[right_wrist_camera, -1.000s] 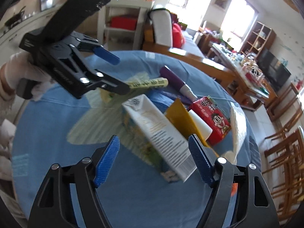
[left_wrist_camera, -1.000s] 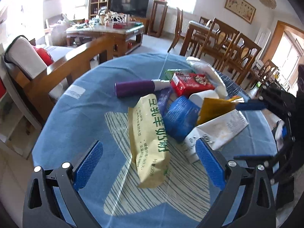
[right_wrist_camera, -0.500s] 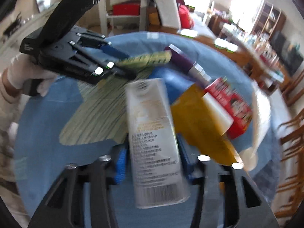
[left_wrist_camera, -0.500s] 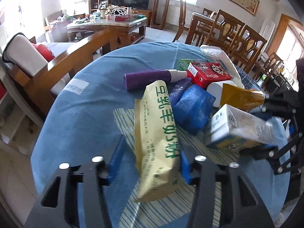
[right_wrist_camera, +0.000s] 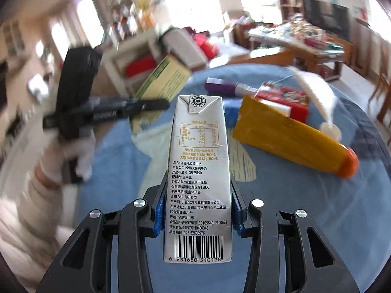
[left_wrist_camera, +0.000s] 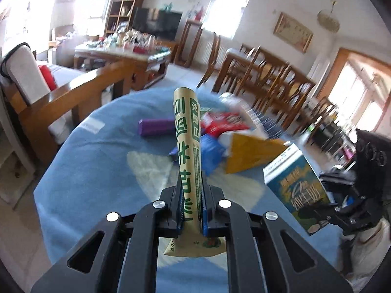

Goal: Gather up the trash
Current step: 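Drop the beige wrapper from left tool while right tool drops white milk carton into bin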

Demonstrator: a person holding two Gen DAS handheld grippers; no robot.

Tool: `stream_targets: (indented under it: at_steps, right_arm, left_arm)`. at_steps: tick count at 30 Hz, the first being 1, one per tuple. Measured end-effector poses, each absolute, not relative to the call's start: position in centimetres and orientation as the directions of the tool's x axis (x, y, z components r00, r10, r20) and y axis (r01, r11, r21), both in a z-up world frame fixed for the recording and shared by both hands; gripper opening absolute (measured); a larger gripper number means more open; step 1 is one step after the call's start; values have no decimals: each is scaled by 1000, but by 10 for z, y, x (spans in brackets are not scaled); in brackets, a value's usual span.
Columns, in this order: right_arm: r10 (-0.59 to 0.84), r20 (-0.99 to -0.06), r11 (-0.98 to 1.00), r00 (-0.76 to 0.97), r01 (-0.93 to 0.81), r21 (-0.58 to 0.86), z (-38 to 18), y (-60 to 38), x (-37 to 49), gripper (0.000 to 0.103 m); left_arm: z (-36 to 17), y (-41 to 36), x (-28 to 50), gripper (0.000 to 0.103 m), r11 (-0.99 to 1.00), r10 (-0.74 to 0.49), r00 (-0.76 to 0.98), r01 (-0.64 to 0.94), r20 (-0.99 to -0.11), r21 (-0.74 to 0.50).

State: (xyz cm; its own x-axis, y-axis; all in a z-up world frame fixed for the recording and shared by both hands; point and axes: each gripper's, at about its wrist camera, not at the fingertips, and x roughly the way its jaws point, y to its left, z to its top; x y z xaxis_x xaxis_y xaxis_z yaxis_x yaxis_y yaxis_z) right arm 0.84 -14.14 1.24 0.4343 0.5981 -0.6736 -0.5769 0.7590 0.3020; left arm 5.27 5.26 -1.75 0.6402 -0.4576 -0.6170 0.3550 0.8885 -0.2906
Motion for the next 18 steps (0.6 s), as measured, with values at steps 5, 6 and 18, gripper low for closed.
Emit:
stream_targets:
  at_steps: [5, 6, 18]
  right_arm:
    - [617, -560, 782, 552, -508, 361, 36, -182, -25, 42]
    - [610, -542, 790, 577, -497, 360, 41, -190, -31, 42]
    - [467, -368, 867, 804, -334, 371, 83, -307, -101, 42]
  left_arm:
    - [6, 31, 25, 12, 875, -484, 686, 396, -543, -280]
    - [11, 26, 19, 12, 874, -485, 698, 403, -526, -271]
    - [40, -87, -25, 13, 805, -582, 681, 562, -444, -191]
